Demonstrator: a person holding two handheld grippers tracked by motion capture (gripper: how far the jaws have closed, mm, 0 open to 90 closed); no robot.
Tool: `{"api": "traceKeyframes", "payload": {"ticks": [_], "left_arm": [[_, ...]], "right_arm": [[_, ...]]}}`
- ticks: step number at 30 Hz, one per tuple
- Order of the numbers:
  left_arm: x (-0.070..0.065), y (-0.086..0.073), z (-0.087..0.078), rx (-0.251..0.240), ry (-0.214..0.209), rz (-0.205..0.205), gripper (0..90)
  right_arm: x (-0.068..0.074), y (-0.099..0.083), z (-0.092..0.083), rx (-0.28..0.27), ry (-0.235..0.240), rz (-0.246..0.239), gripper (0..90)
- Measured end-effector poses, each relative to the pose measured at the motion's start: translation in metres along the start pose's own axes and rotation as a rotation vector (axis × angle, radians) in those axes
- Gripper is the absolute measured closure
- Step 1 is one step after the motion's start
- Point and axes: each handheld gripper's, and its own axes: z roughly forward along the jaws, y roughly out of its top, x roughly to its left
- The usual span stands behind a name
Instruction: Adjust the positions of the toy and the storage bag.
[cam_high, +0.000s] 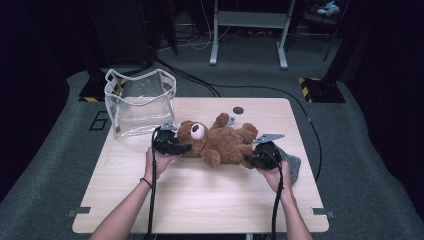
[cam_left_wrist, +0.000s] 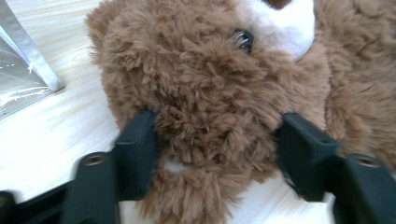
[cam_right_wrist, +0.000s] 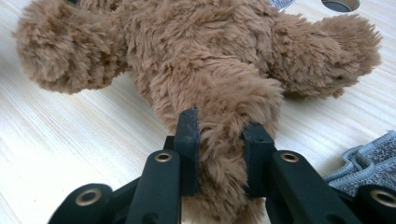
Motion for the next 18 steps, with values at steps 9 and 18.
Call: {"api": "traceKeyframes", "payload": {"ticks": [9,18], "left_arm": [[0.007,-0.008,0.002,-0.014,-0.013,0.024,68.4],[0.011,-0.01,0.004,-0.002,-0.02,0.04,68.3]], "right_arm": [[-0.007,0.008,0.002,0.031,0.005,0.011,55.7],[-0.036,0.028,-0.002,-0.033,-0.011,0.106,31.4]]}}
